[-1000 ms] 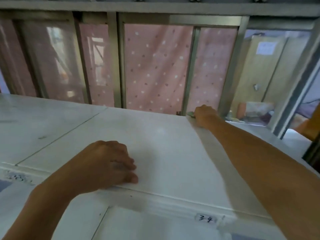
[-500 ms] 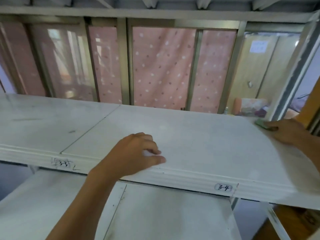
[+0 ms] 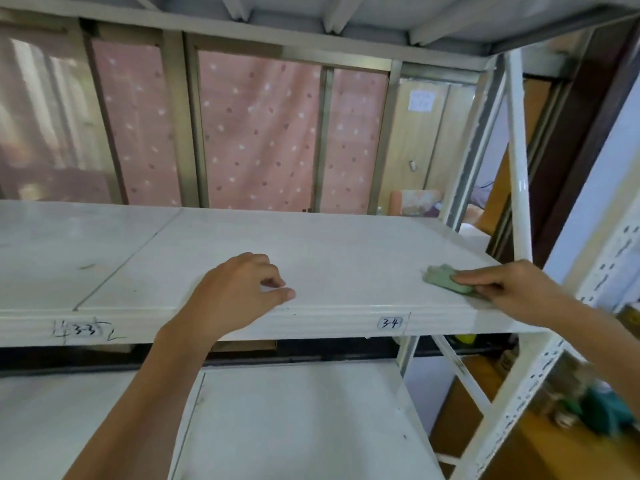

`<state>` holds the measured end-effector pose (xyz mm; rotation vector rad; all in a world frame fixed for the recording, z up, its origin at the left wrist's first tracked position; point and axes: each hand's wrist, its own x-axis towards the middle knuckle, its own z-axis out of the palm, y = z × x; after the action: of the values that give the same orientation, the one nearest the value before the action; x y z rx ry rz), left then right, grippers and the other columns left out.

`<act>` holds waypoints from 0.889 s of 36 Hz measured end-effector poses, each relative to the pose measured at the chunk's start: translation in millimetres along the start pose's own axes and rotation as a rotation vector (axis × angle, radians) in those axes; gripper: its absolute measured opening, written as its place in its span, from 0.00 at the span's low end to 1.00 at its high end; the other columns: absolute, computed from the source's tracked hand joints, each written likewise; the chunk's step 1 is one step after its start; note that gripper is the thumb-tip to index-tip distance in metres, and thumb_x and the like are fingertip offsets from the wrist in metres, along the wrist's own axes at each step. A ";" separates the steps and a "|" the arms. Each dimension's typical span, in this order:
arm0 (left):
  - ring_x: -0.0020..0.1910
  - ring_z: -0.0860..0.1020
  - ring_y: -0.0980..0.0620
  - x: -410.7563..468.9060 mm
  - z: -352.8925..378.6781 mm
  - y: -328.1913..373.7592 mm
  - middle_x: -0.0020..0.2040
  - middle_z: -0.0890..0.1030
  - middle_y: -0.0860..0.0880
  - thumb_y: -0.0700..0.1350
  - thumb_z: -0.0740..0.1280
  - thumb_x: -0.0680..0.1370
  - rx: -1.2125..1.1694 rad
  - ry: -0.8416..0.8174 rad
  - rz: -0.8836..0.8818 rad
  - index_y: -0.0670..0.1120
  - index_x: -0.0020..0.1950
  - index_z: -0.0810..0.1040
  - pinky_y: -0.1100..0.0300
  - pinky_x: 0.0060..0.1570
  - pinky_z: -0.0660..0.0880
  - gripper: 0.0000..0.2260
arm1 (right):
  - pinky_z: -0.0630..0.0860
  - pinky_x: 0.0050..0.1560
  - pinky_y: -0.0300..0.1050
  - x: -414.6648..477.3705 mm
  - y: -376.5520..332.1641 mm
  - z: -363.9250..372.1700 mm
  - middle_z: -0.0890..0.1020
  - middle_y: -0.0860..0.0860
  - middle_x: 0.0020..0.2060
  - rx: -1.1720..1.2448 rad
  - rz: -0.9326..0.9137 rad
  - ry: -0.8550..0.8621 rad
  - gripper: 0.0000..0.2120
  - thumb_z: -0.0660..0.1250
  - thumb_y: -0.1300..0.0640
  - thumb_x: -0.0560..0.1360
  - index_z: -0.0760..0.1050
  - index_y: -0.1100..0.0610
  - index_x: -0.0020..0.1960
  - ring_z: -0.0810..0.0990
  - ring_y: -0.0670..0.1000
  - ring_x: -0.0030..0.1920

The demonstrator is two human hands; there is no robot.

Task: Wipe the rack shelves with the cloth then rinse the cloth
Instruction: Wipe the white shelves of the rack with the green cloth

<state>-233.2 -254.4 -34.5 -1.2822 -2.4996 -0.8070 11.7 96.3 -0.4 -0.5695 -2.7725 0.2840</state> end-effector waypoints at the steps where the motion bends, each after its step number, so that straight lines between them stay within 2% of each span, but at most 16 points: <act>1: 0.51 0.75 0.59 -0.4 -0.5 1.1 0.46 0.79 0.60 0.61 0.69 0.77 0.002 -0.006 0.006 0.54 0.49 0.84 0.54 0.53 0.75 0.12 | 0.65 0.54 0.18 -4.4 -4.7 4.2 0.82 0.39 0.53 -0.003 -0.016 0.027 0.20 0.68 0.68 0.76 0.83 0.45 0.56 0.78 0.38 0.54; 3: 0.50 0.75 0.59 -3.4 -0.3 3.3 0.46 0.78 0.59 0.59 0.68 0.79 -0.005 0.007 0.023 0.53 0.49 0.84 0.53 0.53 0.76 0.11 | 0.66 0.55 0.20 -8.5 -16.2 14.5 0.81 0.39 0.55 -0.006 -0.036 0.097 0.19 0.68 0.68 0.75 0.83 0.47 0.57 0.78 0.42 0.55; 5: 0.49 0.75 0.58 -8.8 1.2 5.3 0.46 0.78 0.58 0.56 0.67 0.80 -0.020 0.028 0.033 0.52 0.49 0.85 0.52 0.52 0.77 0.10 | 0.74 0.51 0.34 -8.9 -35.8 25.0 0.84 0.44 0.54 -0.069 -0.050 0.170 0.19 0.67 0.67 0.75 0.83 0.45 0.57 0.80 0.47 0.48; 7: 0.48 0.76 0.57 -17.5 0.2 3.5 0.45 0.78 0.58 0.53 0.67 0.80 -0.043 0.073 0.042 0.51 0.49 0.85 0.51 0.51 0.77 0.09 | 0.78 0.49 0.48 -7.3 -66.4 34.0 0.86 0.49 0.52 -0.122 -0.019 0.197 0.21 0.65 0.66 0.75 0.82 0.43 0.59 0.81 0.55 0.47; 8: 0.48 0.76 0.57 -22.9 -2.7 0.9 0.45 0.78 0.58 0.52 0.68 0.80 -0.046 0.106 0.044 0.51 0.48 0.86 0.51 0.51 0.77 0.09 | 0.77 0.48 0.50 -6.2 -85.7 39.2 0.86 0.51 0.52 -0.162 0.006 0.188 0.22 0.64 0.65 0.75 0.81 0.44 0.60 0.81 0.57 0.48; 10: 0.49 0.76 0.57 -36.3 -12.3 -10.1 0.46 0.78 0.58 0.51 0.68 0.80 -0.020 0.166 0.035 0.50 0.48 0.86 0.52 0.51 0.77 0.08 | 0.73 0.47 0.48 -1.1 -126.9 52.2 0.85 0.52 0.51 -0.281 0.038 0.160 0.22 0.61 0.64 0.74 0.80 0.47 0.62 0.79 0.58 0.50; 12: 0.50 0.75 0.57 -53.8 -24.4 -26.1 0.47 0.78 0.58 0.50 0.68 0.80 0.032 0.197 0.009 0.50 0.49 0.86 0.53 0.51 0.76 0.08 | 0.68 0.43 0.46 4.7 -168.3 66.2 0.83 0.53 0.49 -0.344 0.050 0.152 0.18 0.59 0.65 0.73 0.79 0.53 0.58 0.79 0.57 0.48; 15: 0.52 0.75 0.58 -85.9 -39.7 -57.8 0.49 0.79 0.59 0.49 0.67 0.82 0.078 0.220 -0.018 0.51 0.51 0.85 0.55 0.52 0.76 0.08 | 0.69 0.43 0.45 9.5 -228.8 85.7 0.80 0.55 0.51 -0.341 0.050 0.146 0.13 0.59 0.67 0.75 0.77 0.59 0.55 0.80 0.57 0.48; 19: 0.52 0.80 0.52 -123.6 -55.8 -97.5 0.52 0.82 0.55 0.48 0.63 0.81 0.198 0.321 0.012 0.49 0.54 0.85 0.58 0.45 0.78 0.11 | 0.66 0.43 0.43 10.9 -304.7 106.1 0.80 0.55 0.52 -0.244 -0.095 0.163 0.13 0.59 0.66 0.76 0.76 0.59 0.57 0.79 0.56 0.50; 23: 0.53 0.80 0.50 -146.3 -75.5 -122.0 0.54 0.83 0.52 0.39 0.70 0.79 0.262 0.342 -0.018 0.47 0.57 0.84 0.61 0.45 0.75 0.08 | 0.67 0.45 0.44 7.3 -375.3 124.3 0.79 0.57 0.54 -0.108 -0.223 0.135 0.14 0.60 0.66 0.75 0.76 0.60 0.59 0.78 0.59 0.52; 28: 0.55 0.81 0.47 -170.9 -94.7 -142.5 0.57 0.83 0.50 0.37 0.71 0.76 0.324 0.320 -0.030 0.45 0.58 0.84 0.54 0.44 0.80 0.11 | 0.73 0.52 0.48 2.5 -441.9 140.2 0.79 0.56 0.52 -0.009 -0.263 0.102 0.11 0.63 0.61 0.75 0.77 0.59 0.57 0.77 0.58 0.52; 32: 0.48 0.82 0.45 -191.6 -107.6 -162.5 0.50 0.84 0.48 0.33 0.73 0.72 0.369 0.361 -0.040 0.44 0.54 0.85 0.54 0.37 0.80 0.12 | 0.73 0.48 0.47 -3.9 -472.4 150.7 0.78 0.55 0.53 0.006 -0.321 0.098 0.13 0.66 0.62 0.75 0.77 0.57 0.59 0.78 0.58 0.52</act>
<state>-255.1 -521.6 -87.5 -0.8772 -2.2506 -0.4975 -200.3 -351.3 -24.8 -0.1276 -2.7104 0.1861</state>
